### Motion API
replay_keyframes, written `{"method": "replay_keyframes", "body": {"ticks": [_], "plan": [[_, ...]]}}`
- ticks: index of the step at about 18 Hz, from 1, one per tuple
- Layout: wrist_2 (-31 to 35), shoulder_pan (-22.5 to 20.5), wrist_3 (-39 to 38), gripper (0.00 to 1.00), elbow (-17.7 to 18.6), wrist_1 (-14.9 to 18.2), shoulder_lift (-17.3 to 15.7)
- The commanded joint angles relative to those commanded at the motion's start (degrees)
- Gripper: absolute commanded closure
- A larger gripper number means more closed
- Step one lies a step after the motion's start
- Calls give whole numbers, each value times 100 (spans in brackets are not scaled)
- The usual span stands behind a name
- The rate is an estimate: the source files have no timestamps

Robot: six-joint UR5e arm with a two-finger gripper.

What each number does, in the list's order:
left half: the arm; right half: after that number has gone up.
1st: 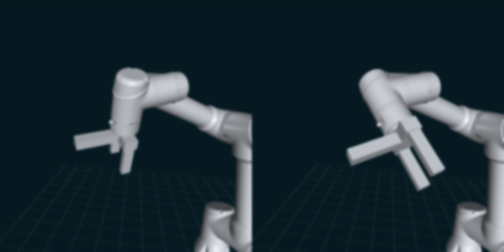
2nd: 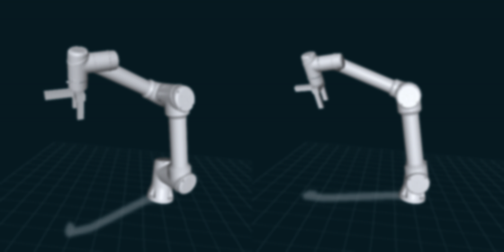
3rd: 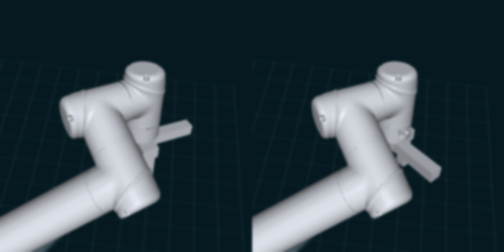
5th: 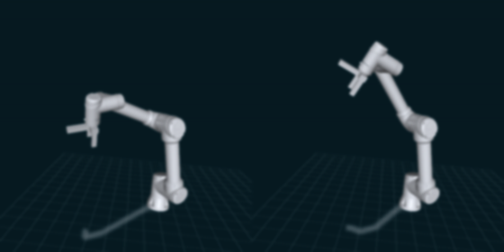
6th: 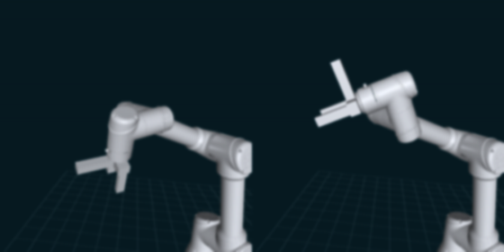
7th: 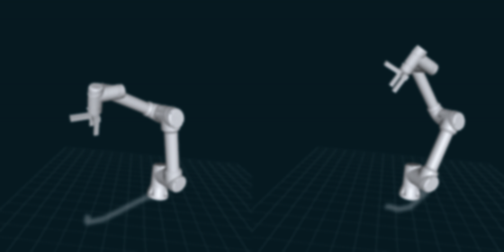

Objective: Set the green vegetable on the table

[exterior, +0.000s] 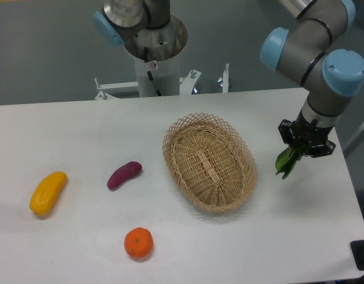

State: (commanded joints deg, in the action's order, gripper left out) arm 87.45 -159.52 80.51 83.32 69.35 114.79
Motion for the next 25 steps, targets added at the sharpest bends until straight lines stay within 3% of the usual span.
{"method": "replay_keyframes", "body": {"ticks": [12, 20, 22, 25], "plan": [[0, 9, 0, 90, -18, 9, 17], [-70, 0, -70, 94, 61, 0, -9], [-70, 35, -79, 94, 79, 17, -44], [-105, 377, -228, 94, 430, 26, -377]]}}
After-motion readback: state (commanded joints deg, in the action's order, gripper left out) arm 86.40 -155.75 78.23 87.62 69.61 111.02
